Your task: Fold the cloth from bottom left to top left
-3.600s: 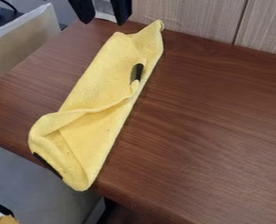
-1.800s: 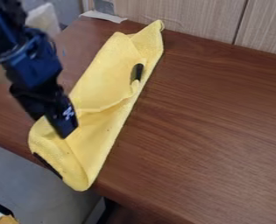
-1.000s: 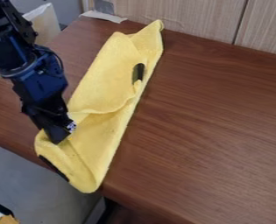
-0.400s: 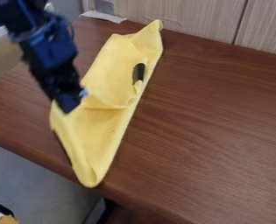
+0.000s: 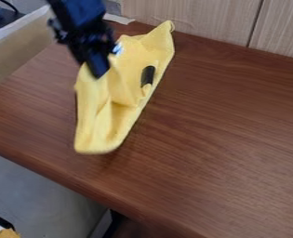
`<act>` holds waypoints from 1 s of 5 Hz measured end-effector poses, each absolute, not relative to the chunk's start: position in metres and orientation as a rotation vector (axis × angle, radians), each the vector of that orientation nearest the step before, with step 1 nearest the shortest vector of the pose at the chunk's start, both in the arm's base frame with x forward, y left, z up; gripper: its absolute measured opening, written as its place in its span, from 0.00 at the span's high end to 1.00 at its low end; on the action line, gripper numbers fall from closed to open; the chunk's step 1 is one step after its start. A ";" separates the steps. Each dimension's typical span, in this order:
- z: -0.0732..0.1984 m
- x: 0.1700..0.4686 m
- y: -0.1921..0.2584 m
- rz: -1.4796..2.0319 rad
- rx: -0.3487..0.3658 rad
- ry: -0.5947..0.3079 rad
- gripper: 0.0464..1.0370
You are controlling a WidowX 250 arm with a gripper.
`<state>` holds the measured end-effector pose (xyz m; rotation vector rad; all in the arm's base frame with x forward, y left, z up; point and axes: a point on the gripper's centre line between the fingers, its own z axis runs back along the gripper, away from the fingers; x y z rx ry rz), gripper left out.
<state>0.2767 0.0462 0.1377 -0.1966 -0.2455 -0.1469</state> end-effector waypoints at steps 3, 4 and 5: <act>0.116 0.356 0.054 -0.070 -0.191 -0.206 0.97; 0.103 0.369 0.055 -0.059 -0.196 -0.172 0.82; 0.094 0.367 0.054 -0.064 -0.169 -0.130 0.59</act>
